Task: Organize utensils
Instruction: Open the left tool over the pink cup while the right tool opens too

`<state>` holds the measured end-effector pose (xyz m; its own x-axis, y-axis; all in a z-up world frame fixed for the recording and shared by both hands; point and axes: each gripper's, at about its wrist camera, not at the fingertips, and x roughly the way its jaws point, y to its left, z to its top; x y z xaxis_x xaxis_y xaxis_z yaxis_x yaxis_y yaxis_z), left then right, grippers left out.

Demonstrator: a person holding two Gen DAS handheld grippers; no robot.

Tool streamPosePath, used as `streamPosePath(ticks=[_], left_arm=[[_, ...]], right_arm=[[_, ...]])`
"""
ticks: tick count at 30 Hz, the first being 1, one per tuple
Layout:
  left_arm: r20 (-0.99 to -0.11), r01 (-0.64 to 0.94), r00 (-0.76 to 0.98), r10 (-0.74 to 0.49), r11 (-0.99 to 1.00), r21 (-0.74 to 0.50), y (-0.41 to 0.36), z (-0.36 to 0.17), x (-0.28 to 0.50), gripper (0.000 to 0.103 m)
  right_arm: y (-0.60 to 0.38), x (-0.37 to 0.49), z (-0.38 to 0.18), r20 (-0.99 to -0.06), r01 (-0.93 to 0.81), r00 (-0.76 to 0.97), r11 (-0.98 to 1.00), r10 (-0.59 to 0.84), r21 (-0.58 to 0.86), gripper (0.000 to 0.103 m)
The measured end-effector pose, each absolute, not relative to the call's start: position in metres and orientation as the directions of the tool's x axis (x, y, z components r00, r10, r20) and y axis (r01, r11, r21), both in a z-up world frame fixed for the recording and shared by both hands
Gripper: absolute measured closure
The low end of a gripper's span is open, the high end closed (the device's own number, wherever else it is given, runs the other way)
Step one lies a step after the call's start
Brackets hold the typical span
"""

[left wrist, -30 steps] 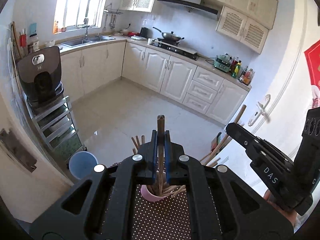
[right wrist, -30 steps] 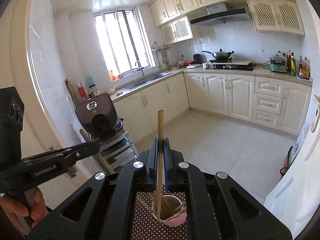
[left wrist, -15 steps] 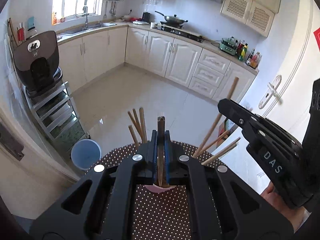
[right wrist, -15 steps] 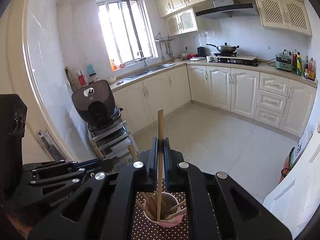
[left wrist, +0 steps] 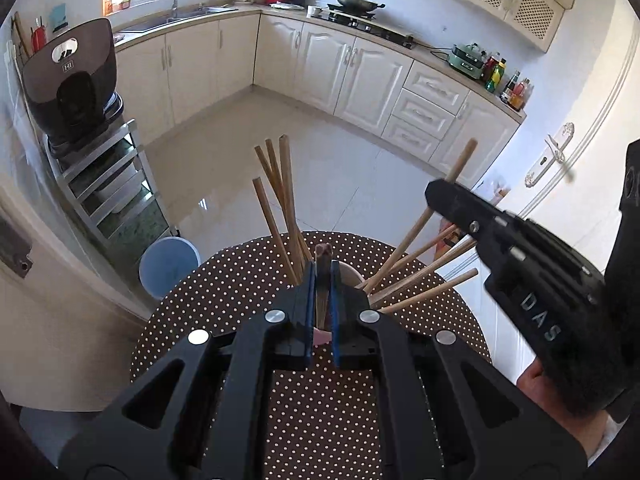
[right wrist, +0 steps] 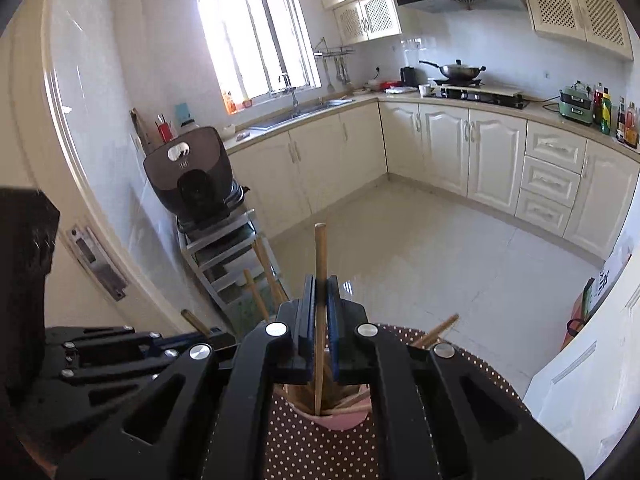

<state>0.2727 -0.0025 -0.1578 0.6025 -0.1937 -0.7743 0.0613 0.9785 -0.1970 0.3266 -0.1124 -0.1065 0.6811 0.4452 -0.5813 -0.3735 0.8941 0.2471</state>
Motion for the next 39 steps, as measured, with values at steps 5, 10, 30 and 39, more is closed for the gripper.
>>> streamPosePath(ticks=[5, 10, 30, 39], left_arm=[[-0.769, 0.065, 0.611, -0.187, 0.98, -0.186, -0.005, -0.151, 0.266, 0.049], [-0.756, 0.072, 0.631, -0.175, 0.983, -0.167, -0.004, -0.142, 0.258, 0.049], [-0.726, 0.0, 0.685, -0.063, 0.996, -0.086, 0.011, -0.127, 0.217, 0.029], [-0.701, 0.011, 0.712, -0.047, 0.998, -0.055, 0.009, -0.118, 0.196, 0.026]], right_arm=[[-0.111, 0.32, -0.109, -0.588, -0.372, 0.678, 0.896, 0.441, 0.243, 0.099], [-0.113, 0.315, -0.112, -0.592, -0.371, 0.677, 0.898, 0.437, 0.239, 0.099], [-0.116, 0.294, -0.116, -0.641, -0.34, 0.639, 0.904, 0.425, 0.26, 0.095], [-0.127, 0.259, -0.086, -0.594, -0.324, 0.694, 0.913, 0.407, 0.248, 0.074]])
